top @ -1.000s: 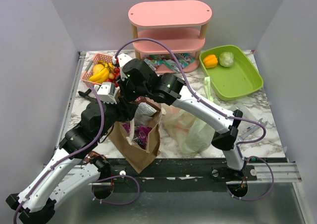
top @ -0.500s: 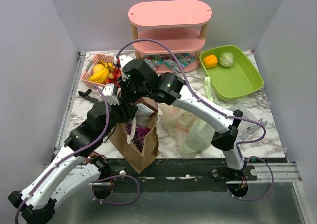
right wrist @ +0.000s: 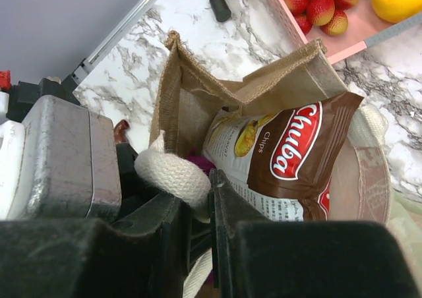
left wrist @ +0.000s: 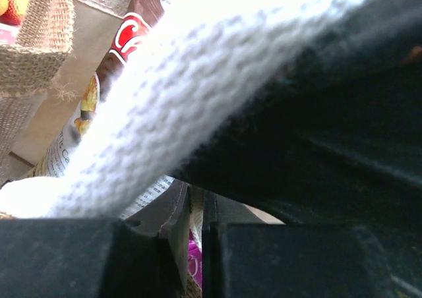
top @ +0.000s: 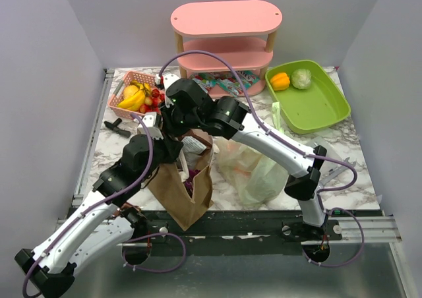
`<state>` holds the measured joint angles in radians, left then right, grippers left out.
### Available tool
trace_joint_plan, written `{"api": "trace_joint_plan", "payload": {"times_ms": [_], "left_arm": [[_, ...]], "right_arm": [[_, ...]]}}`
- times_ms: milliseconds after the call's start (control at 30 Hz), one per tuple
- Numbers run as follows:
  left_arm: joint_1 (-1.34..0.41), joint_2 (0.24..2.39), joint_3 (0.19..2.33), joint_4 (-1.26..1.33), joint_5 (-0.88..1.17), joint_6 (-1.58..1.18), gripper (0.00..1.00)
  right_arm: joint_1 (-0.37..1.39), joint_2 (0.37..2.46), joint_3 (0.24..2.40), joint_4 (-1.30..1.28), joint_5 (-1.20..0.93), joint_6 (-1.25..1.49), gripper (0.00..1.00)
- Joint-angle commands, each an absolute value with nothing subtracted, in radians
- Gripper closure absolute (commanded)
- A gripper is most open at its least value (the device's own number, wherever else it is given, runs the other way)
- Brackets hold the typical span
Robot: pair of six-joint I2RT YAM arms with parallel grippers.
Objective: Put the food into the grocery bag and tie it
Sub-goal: Adjust the grocery bag at the center of the board.
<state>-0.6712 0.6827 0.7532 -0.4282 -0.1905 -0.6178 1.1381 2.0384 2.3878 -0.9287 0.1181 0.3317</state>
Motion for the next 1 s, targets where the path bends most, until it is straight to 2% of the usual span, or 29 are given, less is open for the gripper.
{"api": "trace_joint_plan", "payload": {"times_ms": [0, 33, 133, 200, 300, 567, 967], "left_arm": [[-0.671, 0.683, 0.765, -0.452, -0.108, -0.579, 1.00], [-0.671, 0.669, 0.768, -0.446, -0.094, -0.575, 1.00], [-0.670, 0.617, 0.782, -0.439, -0.039, -0.559, 1.00], [-0.671, 0.577, 0.794, -0.445, -0.002, -0.550, 1.00], [-0.670, 0.522, 0.830, -0.493, 0.027, -0.542, 1.00], [-0.671, 0.401, 0.961, -0.693, -0.018, -0.525, 1.00], [-0.672, 0.242, 1.065, -0.927, -0.203, -0.671, 1.00]], "right_arm": [[1.160, 1.967, 2.380, -0.837, 0.081, 0.371, 0.78], [1.160, 1.968, 2.381, -0.845, 0.098, 0.369, 0.71], [1.159, 1.969, 2.392, -0.868, 0.162, 0.368, 0.30], [1.157, 1.961, 2.393, -0.878, 0.218, 0.360, 0.17], [1.156, 1.942, 2.384, -0.891, 0.325, 0.344, 0.13], [1.156, 1.854, 2.264, -0.852, 0.446, 0.336, 0.10], [1.156, 1.778, 2.168, -0.833, 0.439, 0.364, 0.04]]}}
